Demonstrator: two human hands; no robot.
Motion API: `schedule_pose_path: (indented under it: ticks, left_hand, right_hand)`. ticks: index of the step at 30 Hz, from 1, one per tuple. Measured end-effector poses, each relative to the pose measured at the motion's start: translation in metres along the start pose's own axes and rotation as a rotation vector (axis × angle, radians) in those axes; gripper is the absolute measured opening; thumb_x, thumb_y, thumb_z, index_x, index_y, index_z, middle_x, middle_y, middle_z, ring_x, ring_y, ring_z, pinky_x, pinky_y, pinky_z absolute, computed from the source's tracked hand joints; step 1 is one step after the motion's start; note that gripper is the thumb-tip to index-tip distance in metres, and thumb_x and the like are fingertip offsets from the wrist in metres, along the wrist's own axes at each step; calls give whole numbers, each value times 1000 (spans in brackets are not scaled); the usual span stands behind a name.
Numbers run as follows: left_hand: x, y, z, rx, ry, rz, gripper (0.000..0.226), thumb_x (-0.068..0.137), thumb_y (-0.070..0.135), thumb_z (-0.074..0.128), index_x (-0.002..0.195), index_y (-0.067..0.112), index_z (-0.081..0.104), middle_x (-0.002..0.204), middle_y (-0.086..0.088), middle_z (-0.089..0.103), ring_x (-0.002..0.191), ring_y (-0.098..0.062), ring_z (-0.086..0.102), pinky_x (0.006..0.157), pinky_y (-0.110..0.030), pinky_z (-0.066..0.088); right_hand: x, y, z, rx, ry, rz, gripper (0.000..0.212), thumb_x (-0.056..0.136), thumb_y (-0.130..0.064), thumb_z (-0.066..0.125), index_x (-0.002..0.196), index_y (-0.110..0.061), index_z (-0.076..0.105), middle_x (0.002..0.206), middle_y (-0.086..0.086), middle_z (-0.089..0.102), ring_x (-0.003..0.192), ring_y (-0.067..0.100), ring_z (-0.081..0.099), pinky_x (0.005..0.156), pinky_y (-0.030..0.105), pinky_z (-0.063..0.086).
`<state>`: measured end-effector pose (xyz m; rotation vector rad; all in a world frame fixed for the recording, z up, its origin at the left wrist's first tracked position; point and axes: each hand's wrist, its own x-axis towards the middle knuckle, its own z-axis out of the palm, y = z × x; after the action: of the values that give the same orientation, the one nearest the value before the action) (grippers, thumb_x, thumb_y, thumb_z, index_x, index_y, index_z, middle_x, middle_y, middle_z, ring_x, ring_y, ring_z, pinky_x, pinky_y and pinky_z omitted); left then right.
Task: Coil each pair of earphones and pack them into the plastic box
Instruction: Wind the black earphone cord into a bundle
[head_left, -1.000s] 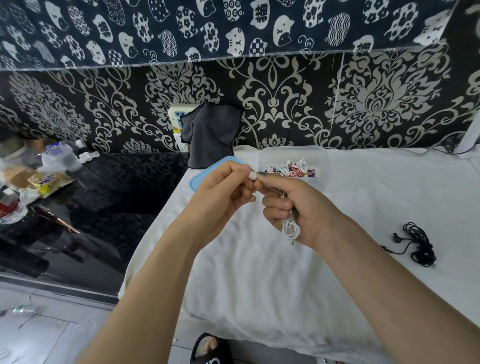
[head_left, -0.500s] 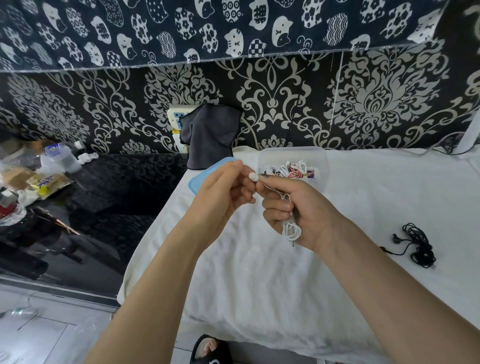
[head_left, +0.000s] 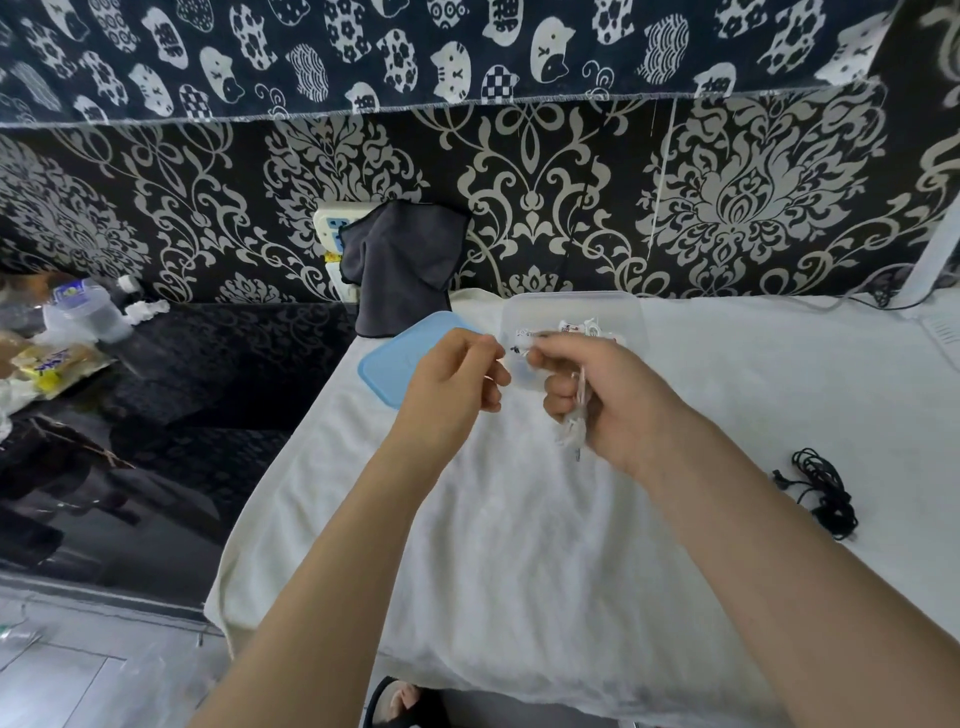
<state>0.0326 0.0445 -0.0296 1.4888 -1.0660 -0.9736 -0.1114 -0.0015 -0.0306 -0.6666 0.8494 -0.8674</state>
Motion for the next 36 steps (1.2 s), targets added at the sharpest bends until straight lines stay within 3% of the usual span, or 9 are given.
schedule_pose_path:
  ticks: [3,9,12,15,17,20,26,32,36]
  left_hand:
    - [7,-10,12,124,-28,-4,13,100,15,54,92,12,64,76,2,66,58,-8,56,67,-25,52]
    - [17,-22,31,311,-174,-13,8,97,21,58,90,22,62,93,-7,71,73,-16,66,69,-38,54]
    - [20,-26,38,354,-191,-33,6,96,23,57,97,21,63,96,-5,70,88,-27,69,57,-23,48]
    - [21,-28,43,412,-227,-28,10,98,26,58,105,21,61,95,0,68,86,-21,67,48,-13,42]
    - [20,-30,47,454,-260,-28,13,98,27,58,110,21,60,95,5,65,78,-14,62,49,-11,42]
    - [17,-34,54,510,-318,-34,14,99,29,58,112,25,57,98,9,63,73,-9,58,55,-14,44]
    - [2,-41,66,737,-445,40,34,99,33,57,132,26,52,124,-1,56,109,-18,56,93,-34,50]
    - [-21,-48,72,871,-563,57,46,100,35,54,145,31,42,136,-1,48,127,-22,50,102,-36,43]
    - [-33,-45,72,924,-582,71,50,101,36,52,149,32,37,143,-2,43,129,-23,46,105,-38,42]
  right_hand:
    - [17,-24,-3,-219,114,-155,14,90,-6,60,101,0,66,84,9,61,50,11,47,50,25,40]
    - [73,-78,-5,-830,349,-238,13,88,-16,58,88,-4,62,76,10,59,60,21,55,57,30,43]
    - [95,-75,-17,-1178,345,-134,23,88,-25,57,100,-5,59,90,9,62,69,22,62,60,29,45]
    - [99,-65,-26,-1498,288,-47,19,89,-23,54,75,-10,50,75,5,52,62,18,51,51,26,35]
    - [97,-64,-29,-1558,282,-87,24,92,-23,52,71,-11,48,72,4,48,61,19,46,50,28,32]
    - [81,-69,-35,-1582,275,-210,28,98,-26,46,105,-6,64,103,10,63,92,27,59,73,32,47]
    - [12,-65,-80,-1430,526,-498,30,97,-25,54,125,-17,61,116,9,66,103,29,62,87,36,50]
    - [-46,-30,-142,-1684,538,290,67,91,-27,56,152,-24,27,147,16,30,136,38,29,94,43,38]
    - [-65,-26,-150,-1663,402,418,75,85,-33,66,150,-24,30,139,14,33,128,35,41,86,37,48]
